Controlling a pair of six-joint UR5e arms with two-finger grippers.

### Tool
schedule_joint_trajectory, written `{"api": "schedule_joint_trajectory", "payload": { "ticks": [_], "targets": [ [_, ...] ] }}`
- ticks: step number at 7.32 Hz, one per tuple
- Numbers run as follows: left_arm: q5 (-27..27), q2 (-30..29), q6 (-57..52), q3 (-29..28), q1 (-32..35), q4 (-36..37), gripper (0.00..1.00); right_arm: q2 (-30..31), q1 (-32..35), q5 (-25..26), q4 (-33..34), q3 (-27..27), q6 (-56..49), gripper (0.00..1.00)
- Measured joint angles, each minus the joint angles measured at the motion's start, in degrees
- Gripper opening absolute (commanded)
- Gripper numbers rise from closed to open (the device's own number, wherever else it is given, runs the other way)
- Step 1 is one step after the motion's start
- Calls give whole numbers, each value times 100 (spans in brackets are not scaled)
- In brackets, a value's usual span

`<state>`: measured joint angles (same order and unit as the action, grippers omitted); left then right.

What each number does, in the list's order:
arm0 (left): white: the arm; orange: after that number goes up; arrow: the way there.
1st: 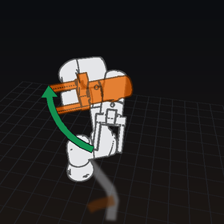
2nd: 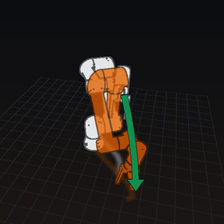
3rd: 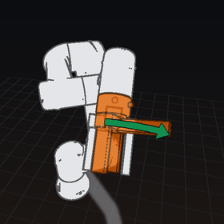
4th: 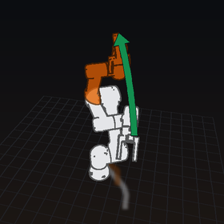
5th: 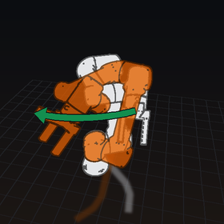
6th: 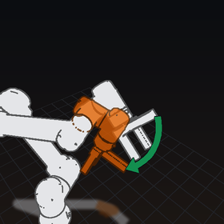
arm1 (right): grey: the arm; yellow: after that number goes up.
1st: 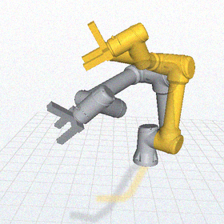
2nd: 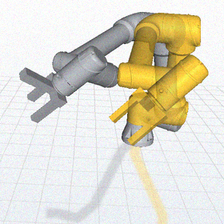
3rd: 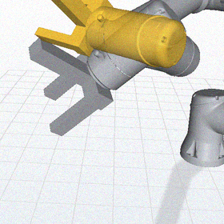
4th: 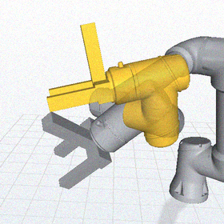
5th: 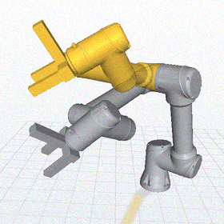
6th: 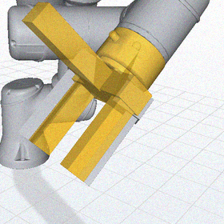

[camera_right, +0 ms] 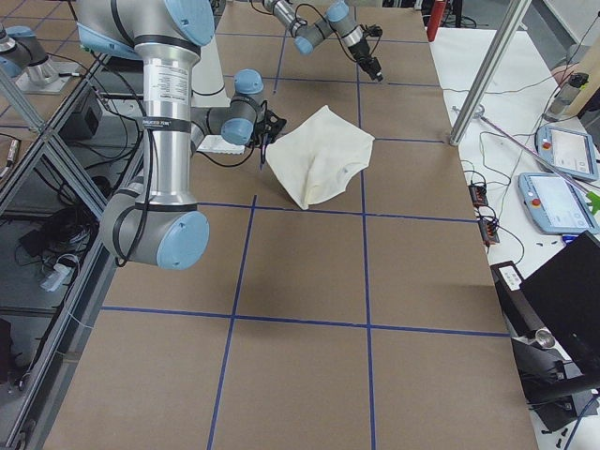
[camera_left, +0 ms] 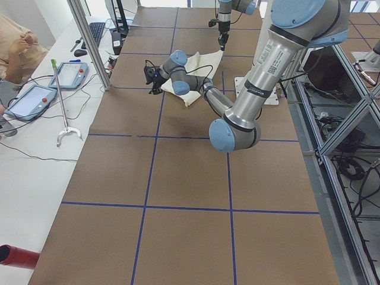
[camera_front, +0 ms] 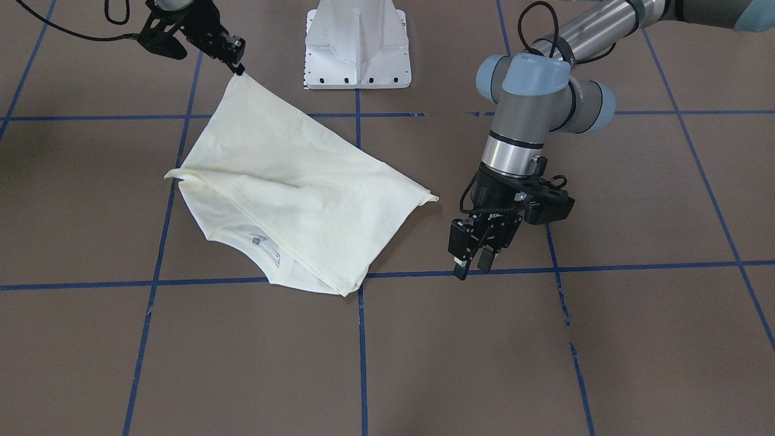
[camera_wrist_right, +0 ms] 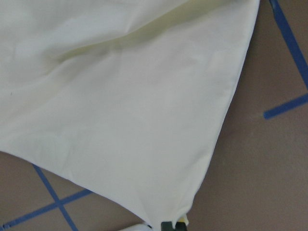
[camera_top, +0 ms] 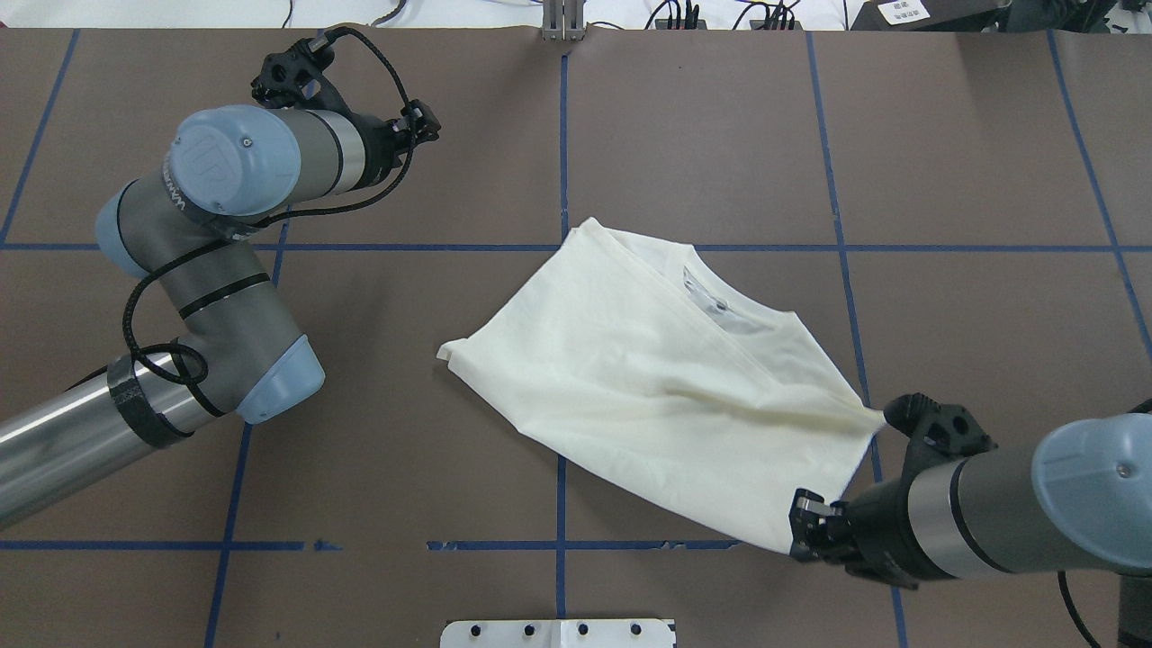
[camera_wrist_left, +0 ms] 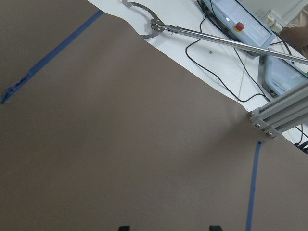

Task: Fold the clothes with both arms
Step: 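Grasp the folded shirt edge with the right gripper and drag it toward the robot, then grasp the shirt corner with the left gripper while the right gripper releases and rises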

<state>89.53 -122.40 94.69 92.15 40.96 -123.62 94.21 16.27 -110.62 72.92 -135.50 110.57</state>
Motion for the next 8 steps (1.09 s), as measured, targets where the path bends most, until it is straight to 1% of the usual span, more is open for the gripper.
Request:
{"api": "schedule_joint_trajectory", "payload": {
  "ticks": [1,2,3,4,5,6,7,8],
  "targets": [
    [359,88,16,244,-22,1,65,53,-165,-416,-1,-111,97,100],
    [714,200,101,512,-48,5,65,62,-301,-587,1,-135,146,100],
    [1034,326,309,763,-96,59,65,49,-250,-641,1,-132,166,100],
    [1309,405,632,1003,-248,291,65,-58,27,-651,-2,-105,168,100],
    [1436,438,1018,1303,-567,766,65,-357,467,-656,-4,37,161,100],
    [1429,451,1399,1555,-944,1266,65,-761,1013,-662,-5,341,143,100],
    [1270,460,1764,1648,-1357,1632,65,-1143,1558,-664,-5,726,79,100],
    [972,462,2068,1619,-1779,1917,63,-1507,2009,-661,2,1137,-75,100]
  ]
}}
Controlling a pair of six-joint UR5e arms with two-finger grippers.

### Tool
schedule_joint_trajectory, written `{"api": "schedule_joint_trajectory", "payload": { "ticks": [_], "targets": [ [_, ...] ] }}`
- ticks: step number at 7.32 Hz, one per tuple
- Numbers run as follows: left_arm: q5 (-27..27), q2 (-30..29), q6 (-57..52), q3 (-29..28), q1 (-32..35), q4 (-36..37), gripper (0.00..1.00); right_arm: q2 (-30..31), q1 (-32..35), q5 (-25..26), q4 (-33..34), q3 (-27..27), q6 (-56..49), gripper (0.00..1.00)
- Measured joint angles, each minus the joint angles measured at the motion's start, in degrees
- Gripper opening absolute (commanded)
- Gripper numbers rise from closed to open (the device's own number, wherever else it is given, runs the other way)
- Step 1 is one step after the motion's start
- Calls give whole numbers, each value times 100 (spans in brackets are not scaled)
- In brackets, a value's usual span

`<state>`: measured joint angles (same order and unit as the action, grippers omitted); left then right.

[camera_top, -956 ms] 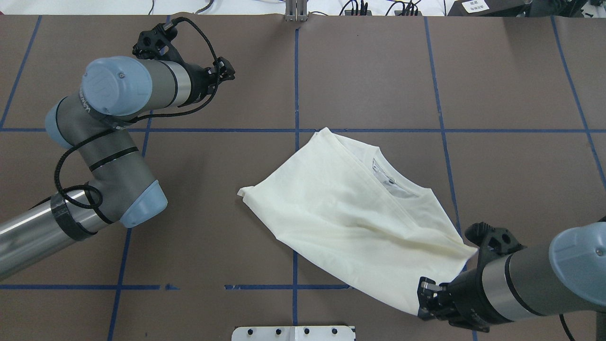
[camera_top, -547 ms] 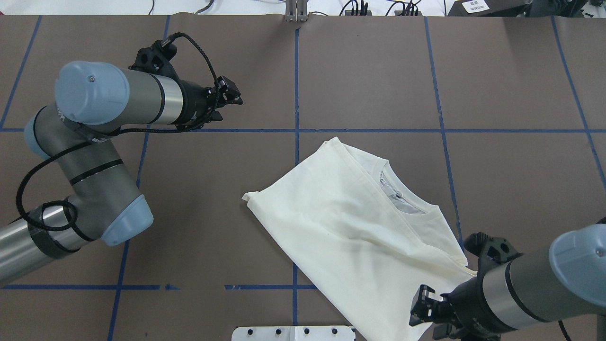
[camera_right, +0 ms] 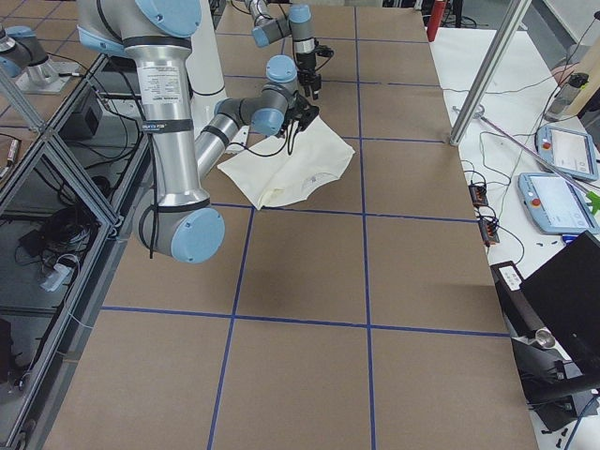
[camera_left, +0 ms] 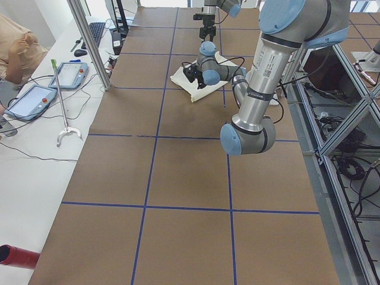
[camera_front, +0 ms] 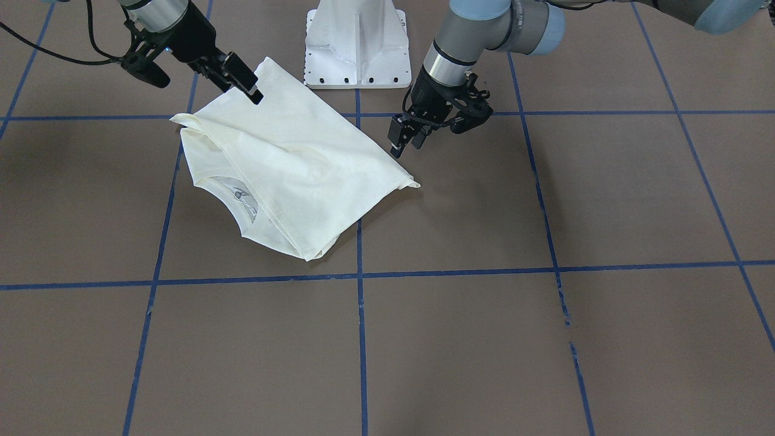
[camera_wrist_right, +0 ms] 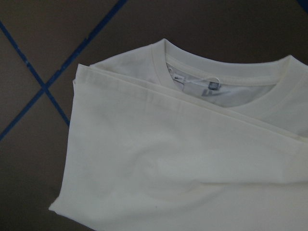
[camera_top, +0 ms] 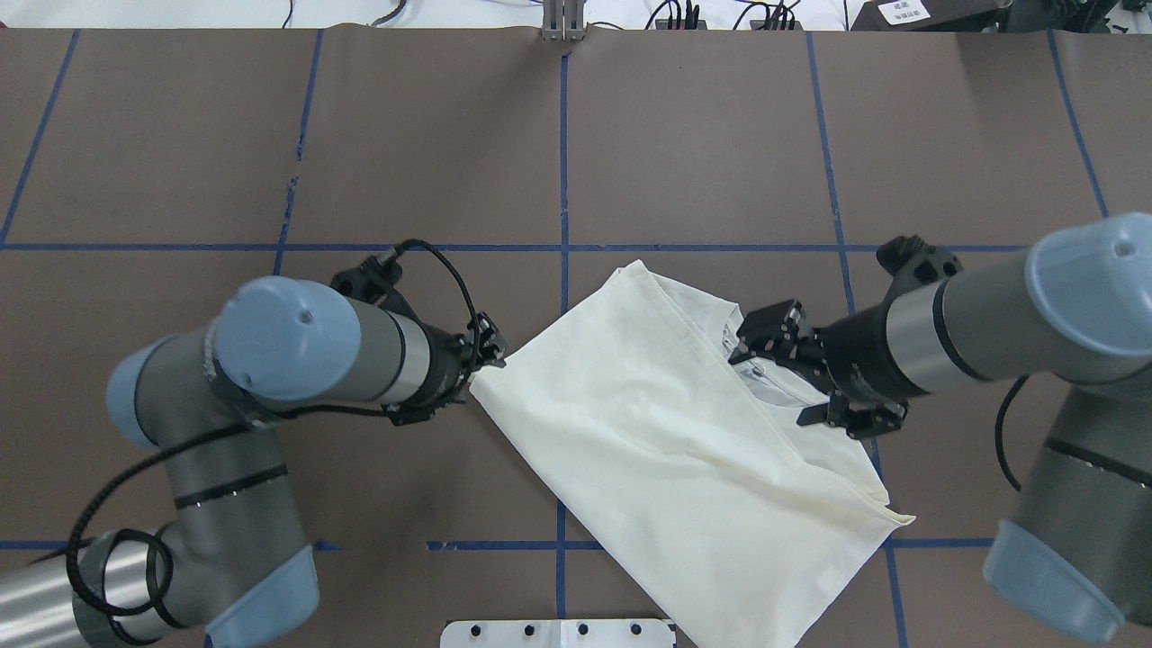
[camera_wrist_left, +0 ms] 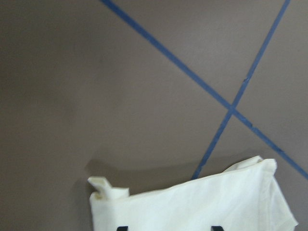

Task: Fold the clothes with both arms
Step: 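Grasp the shirt corner with the left gripper while the right gripper releases and rises, then pull the shirt corner with the left gripper toward the robot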

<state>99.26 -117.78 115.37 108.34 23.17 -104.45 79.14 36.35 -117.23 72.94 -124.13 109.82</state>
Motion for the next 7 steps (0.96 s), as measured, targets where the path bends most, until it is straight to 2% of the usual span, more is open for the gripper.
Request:
{"api": "schedule_joint_trajectory", "payload": {
  "ticks": [1,3,7],
  "targets": [
    [-287,-7,131,-131,-285,167,60,-359,358,-7,24,403,-203,100],
    [-524,-25,162,-490,-436,248,58,-799,708,-15,57,958,-510,100],
    [-793,-147,136,-673,-454,200,57,-855,750,-9,69,1102,-592,100]
  ]
}}
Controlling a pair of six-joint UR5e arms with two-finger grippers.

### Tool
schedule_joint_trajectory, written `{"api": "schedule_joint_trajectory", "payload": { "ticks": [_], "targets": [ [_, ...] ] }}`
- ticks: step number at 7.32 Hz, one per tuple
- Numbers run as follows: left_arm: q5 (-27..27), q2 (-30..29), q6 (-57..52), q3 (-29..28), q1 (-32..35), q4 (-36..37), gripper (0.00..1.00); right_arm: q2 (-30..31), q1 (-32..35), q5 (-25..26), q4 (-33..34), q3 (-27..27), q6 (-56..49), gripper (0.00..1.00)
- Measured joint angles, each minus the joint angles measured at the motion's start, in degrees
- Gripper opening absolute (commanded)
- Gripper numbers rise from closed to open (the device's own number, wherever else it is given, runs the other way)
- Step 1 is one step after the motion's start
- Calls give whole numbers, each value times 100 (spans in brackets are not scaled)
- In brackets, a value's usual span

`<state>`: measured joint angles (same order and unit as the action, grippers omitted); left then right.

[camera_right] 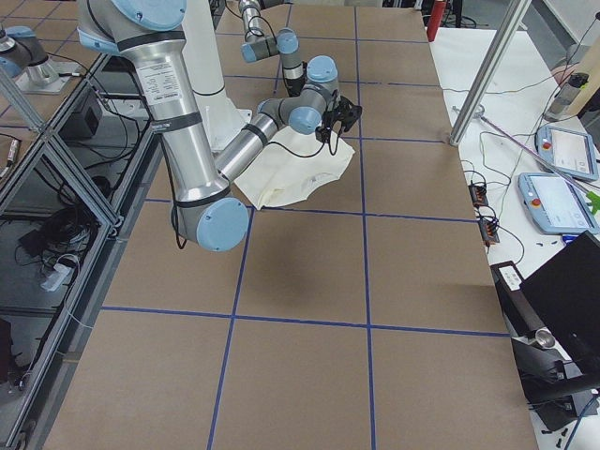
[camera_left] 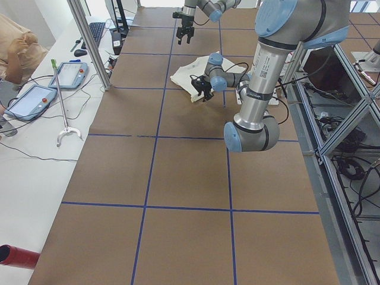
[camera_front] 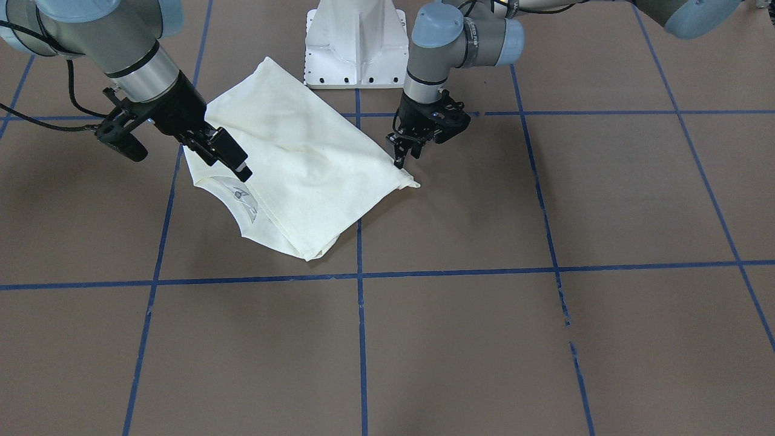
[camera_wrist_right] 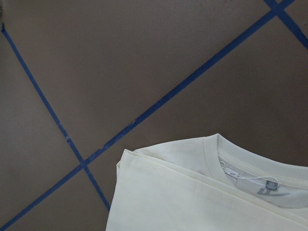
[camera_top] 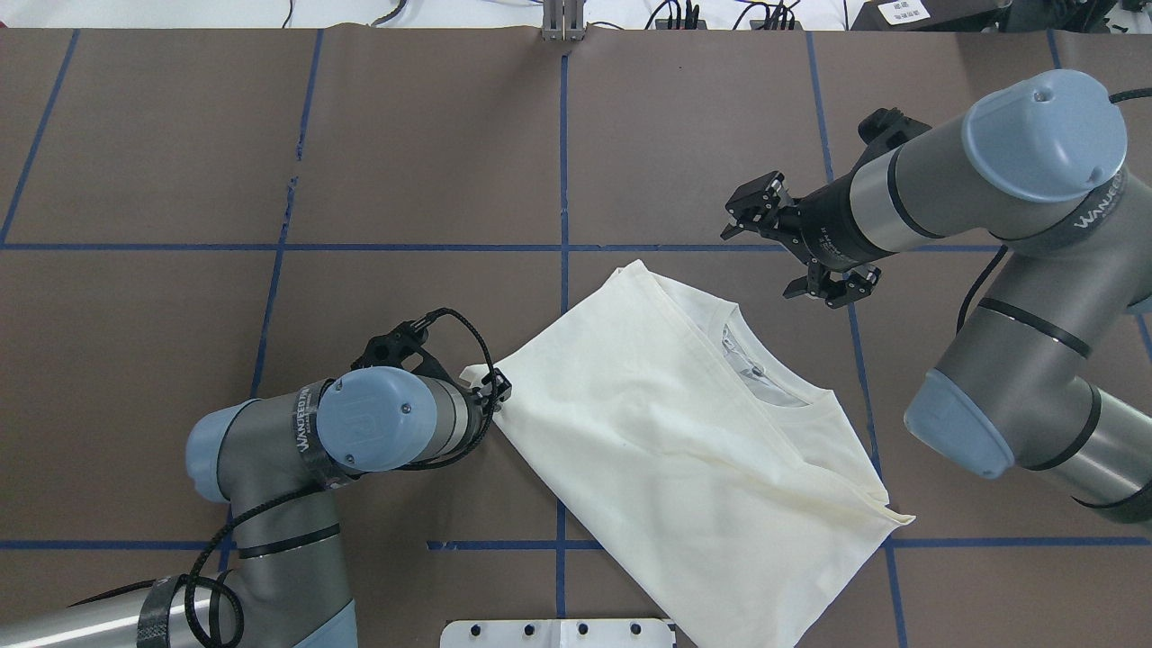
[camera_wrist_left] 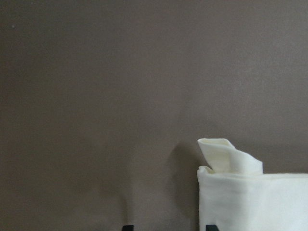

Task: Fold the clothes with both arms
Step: 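Pull the shirt corner with the left gripper toward the robot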

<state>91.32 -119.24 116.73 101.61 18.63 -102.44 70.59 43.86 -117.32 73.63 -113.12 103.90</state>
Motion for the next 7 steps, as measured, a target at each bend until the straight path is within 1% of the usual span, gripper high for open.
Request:
{"api": "schedule_joint_trajectory", "payload": {
  "ticks": [3,5,7],
  "targets": [
    [-305,-59,-308,-1,16,-53,55,29,-29,54,2,-22,9,100],
    [-351,-81,-384,31,85,-137,55,92,-24,161,3,-22,8,100],
    [-354,-123,-390,-62,110,-195,52,131,-29,238,3,8,0,100]
  ]
}}
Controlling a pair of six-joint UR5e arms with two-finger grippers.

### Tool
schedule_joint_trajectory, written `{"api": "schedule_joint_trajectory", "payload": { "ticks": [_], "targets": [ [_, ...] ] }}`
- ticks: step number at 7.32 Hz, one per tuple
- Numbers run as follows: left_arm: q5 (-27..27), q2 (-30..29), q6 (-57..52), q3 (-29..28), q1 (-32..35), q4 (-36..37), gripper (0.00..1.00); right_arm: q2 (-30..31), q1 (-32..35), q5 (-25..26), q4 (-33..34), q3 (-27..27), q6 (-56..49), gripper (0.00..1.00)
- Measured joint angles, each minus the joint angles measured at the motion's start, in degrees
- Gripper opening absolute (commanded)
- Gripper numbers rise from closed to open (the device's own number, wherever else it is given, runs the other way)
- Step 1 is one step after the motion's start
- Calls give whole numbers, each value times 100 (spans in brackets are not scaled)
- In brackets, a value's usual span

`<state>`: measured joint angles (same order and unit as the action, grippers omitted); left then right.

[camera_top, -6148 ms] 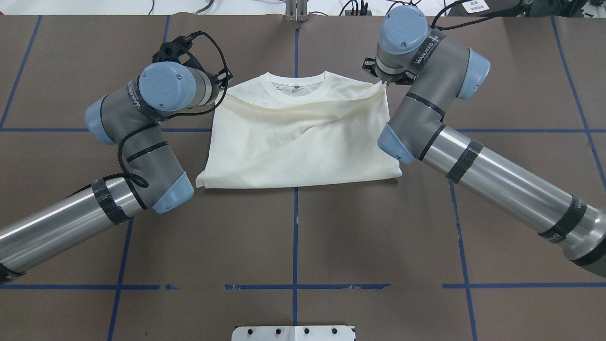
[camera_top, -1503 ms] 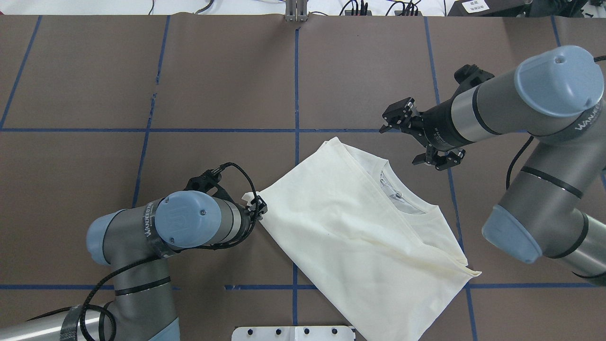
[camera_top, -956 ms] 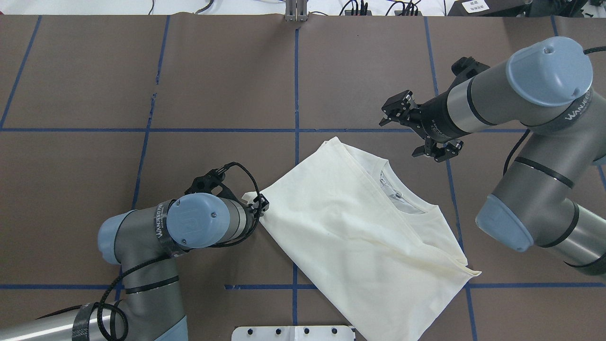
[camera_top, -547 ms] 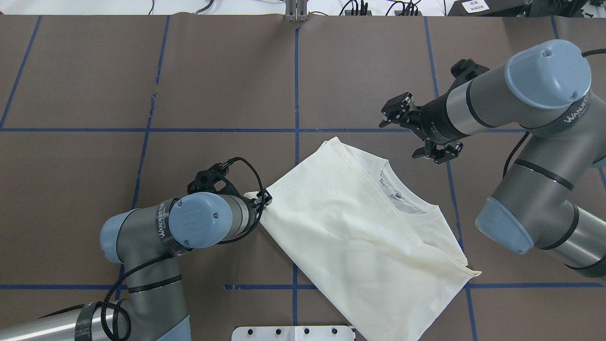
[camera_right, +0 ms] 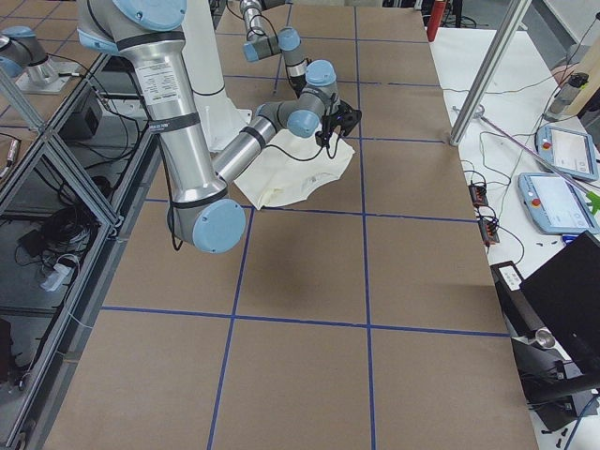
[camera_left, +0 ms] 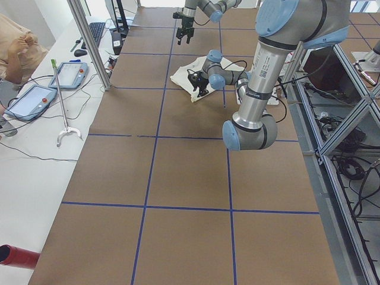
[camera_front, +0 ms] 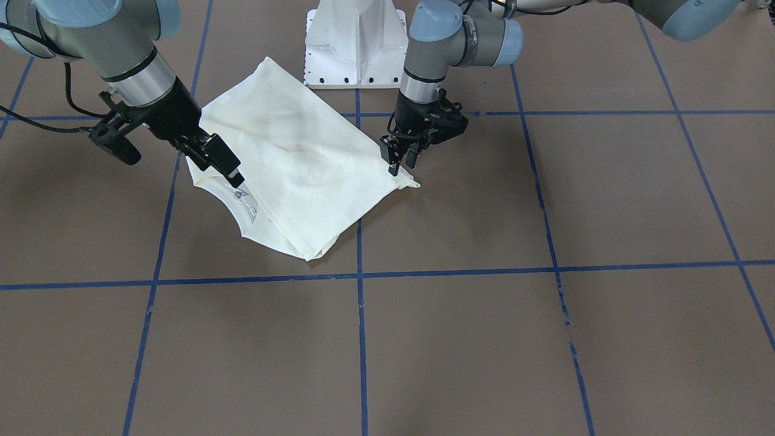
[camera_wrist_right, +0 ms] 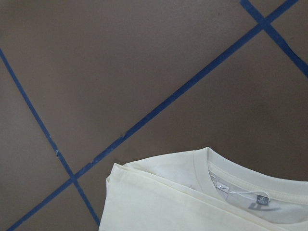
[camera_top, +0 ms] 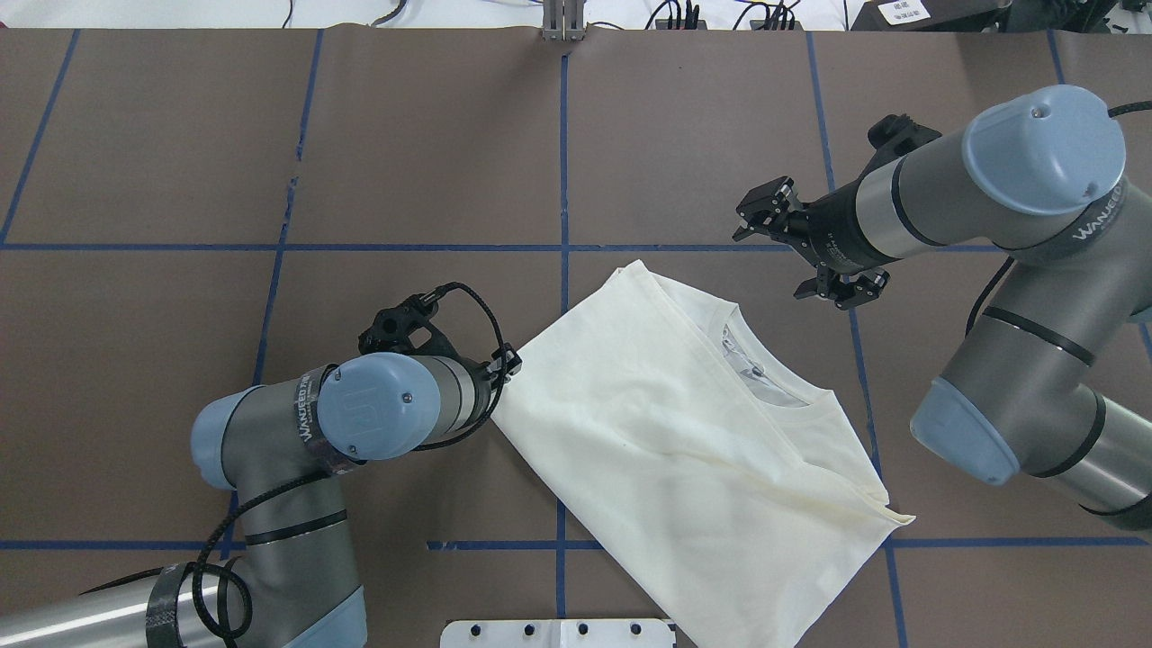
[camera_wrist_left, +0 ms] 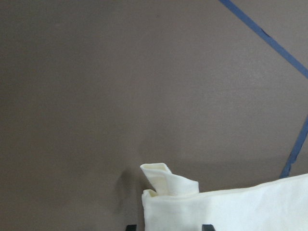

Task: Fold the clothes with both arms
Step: 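Pull the shirt corner with the left gripper toward the robot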

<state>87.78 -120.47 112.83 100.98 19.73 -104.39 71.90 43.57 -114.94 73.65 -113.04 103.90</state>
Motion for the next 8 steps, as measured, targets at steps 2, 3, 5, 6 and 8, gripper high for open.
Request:
{"api": "schedule_joint_trajectory", "payload": {
  "ticks": [2,3,5,6,8],
  "targets": [
    [2,-32,2,-195,4,-114,0,22,1,13,0,4,-1,100],
    [4,-46,2,-243,4,-167,0,31,2,14,0,-1,-1,100],
    [10,-52,-39,-246,45,-176,0,55,2,15,0,-2,-2,100],
    [26,-47,-299,-171,187,-136,0,48,-8,32,0,10,-2,100],
    [59,-89,-1119,-123,826,-95,0,-85,-105,325,-3,232,-4,100]
  ]
}}
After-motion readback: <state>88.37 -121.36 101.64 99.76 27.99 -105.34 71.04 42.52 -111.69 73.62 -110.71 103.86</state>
